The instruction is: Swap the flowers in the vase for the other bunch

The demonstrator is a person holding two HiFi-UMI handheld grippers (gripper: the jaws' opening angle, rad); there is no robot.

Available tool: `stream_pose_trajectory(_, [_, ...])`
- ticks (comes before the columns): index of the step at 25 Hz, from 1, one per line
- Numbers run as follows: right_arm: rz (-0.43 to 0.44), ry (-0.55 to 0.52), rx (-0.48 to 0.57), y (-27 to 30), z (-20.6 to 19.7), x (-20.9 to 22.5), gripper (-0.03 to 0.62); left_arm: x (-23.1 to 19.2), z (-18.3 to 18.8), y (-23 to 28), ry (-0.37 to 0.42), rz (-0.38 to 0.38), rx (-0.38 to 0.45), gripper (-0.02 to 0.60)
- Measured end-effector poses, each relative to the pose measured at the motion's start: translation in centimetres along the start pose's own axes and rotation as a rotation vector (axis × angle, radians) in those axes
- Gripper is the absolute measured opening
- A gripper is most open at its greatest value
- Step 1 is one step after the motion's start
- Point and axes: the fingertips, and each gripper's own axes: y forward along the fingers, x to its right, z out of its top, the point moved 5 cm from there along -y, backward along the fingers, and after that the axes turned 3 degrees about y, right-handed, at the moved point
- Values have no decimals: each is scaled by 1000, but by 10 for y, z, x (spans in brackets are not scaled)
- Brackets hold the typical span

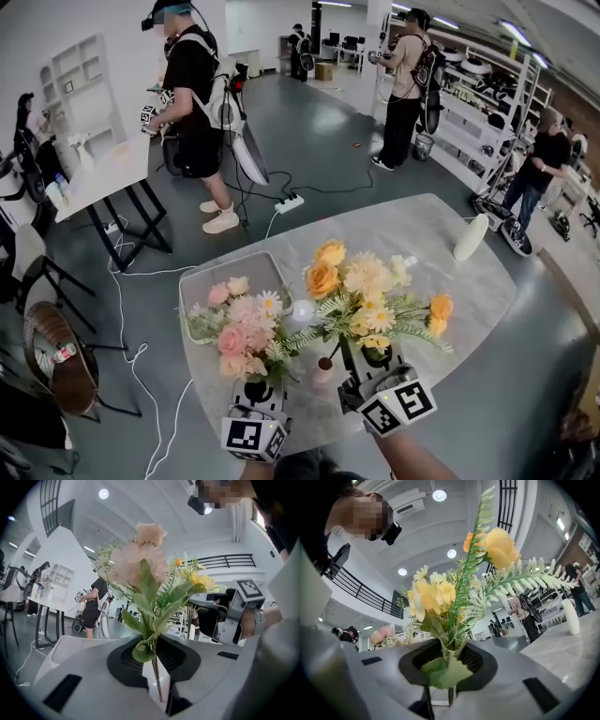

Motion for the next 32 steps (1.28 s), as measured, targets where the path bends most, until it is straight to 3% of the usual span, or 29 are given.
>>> stream_pose_trajectory(17, [-33, -5, -63, -5, -55, 12, 95, -17, -14, 4, -19, 8, 12, 63])
stream_pose_trajectory(32, [-20, -6, -59, -9, -84, 12, 95, -17, -24, 6, -2, -21, 33, 63])
